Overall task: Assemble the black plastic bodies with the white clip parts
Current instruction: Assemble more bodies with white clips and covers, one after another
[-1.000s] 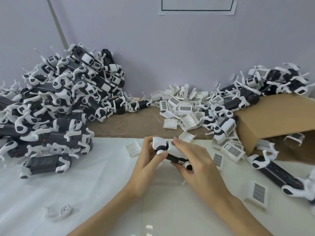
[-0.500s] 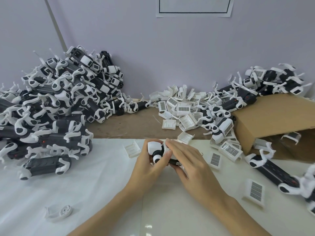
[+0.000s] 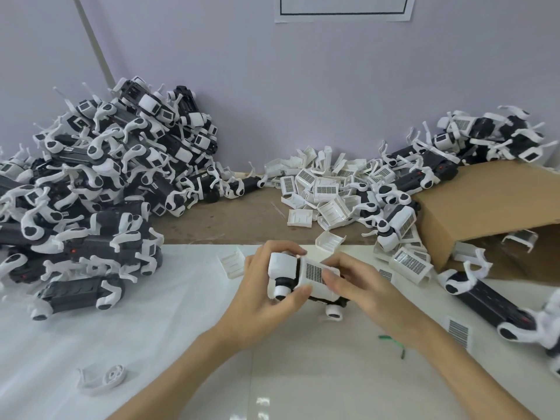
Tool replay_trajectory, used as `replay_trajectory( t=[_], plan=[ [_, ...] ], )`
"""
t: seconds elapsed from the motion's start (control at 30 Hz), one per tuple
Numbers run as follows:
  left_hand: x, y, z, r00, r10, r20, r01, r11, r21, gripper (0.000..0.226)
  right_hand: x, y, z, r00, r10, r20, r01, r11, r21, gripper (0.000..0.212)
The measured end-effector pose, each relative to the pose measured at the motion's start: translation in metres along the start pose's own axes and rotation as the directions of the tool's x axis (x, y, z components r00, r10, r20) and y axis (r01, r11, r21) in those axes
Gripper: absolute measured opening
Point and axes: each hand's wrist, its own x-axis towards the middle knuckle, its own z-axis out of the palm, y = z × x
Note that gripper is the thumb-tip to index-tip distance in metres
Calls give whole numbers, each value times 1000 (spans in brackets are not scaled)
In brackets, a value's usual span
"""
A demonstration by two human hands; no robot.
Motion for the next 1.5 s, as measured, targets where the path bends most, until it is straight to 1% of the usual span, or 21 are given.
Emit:
replay_trajectory(
  t=[0.07, 0.1, 0.13, 0.17, 0.2, 0.23, 0.27, 0.3, 0.33, 0.4, 0.47, 0.57, 0.67, 0.77, 0.9, 1.07, 1.27, 1.37, 1.4, 1.43, 1.5],
  plan=[
    [1, -1, -5, 999, 43, -24, -39, 989, 140, 49, 0, 0, 1, 997, -22, -77, 24, 999, 24, 30],
    [1, -1, -6, 998, 43, -44, -35, 985, 167, 50, 0, 2, 3, 989, -51, -136, 46, 998, -38, 25],
    [2, -1, -6, 998, 14, -63, -5, 989, 146, 50, 1, 3, 5, 974, -105, -203, 71, 983, -168, 23],
    [4, -2, -4, 997, -38, -70, 44, 996, 81, 48, 1, 5, 8, 949, -187, -252, 97, 939, -331, 25],
    [5, -3, -3, 994, -92, -56, 93, 996, 7, 45, 1, 7, 11, 920, -292, -261, 140, 868, -476, 29],
    [7, -4, -2, 992, -122, -37, 121, 992, -48, 41, 1, 10, 12, 886, -400, -234, 203, 789, -579, 33],
    [7, -6, -2, 992, -125, -25, 123, 990, -71, 36, 1, 12, 12, 862, -469, -194, 252, 727, -639, 35],
    [7, -8, -2, 993, -114, -22, 112, 991, -75, 32, 1, 15, 11, 859, -487, -158, 274, 698, -662, 37],
    [6, -9, -2, 995, -98, -30, 96, 993, -68, 29, 1, 17, 9, 878, -458, -136, 263, 701, -662, 39],
    [5, -12, -3, 997, -65, -51, 63, 997, -49, 27, 1, 21, 3, 935, -340, -102, 193, 726, -660, 41],
    [4, -14, -2, 997, -56, -51, 54, 998, -37, 26, 0, 24, -1, 958, -278, -71, 160, 724, -670, 39],
    [4, -18, -1, 997, -69, -37, 67, 996, -52, 27, 0, 24, 1, 961, -269, -66, 157, 725, -671, 39],
    [4, -21, -3, 997, -77, -29, 76, 996, -54, 28, 2, 25, 5, 948, -297, -112, 153, 738, -657, 29],
    [4, -22, -1, 997, -68, -38, 67, 997, -43, 28, 2, 24, 6, 943, -304, -134, 149, 747, -648, 25],
    [6, -22, 1, 997, -35, -73, 34, 999, -24, 28, 3, 24, 6, 948, -289, -131, 149, 770, -621, 23],
    [7, -22, -3, 996, -41, -74, 39, 999, -34, 26, 2, 26, 14, 960, -247, -135, 147, 849, -507, 21],
    [5, -20, 4, 995, -28, -99, 20, 996, -82, 25, 5, 23, 11, 961, -209, -180, 102, 874, -474, 17],
    [6, -19, 4, 993, -43, -113, 40, 999, -24, 30, 5, 21, 9, 964, -186, -188, 86, 894, -441, 16],
    [6, -17, 4, 992, -20, -123, 22, 1000, 14, 36, 5, 20, 10, 965, -176, -195, 83, 908, -412, 16],
    [6, -17, 3, 991, 40, -129, -31, 997, 69, 44, 5, 18, 11, 965, -165, -202, 84, 930, -357, 15],
    [5, -18, -2, 972, 224, -68, -200, 947, 252, 62, 7, 13, 11, 961, -117, -249, 77, 983, -165, 16]
  ],
)
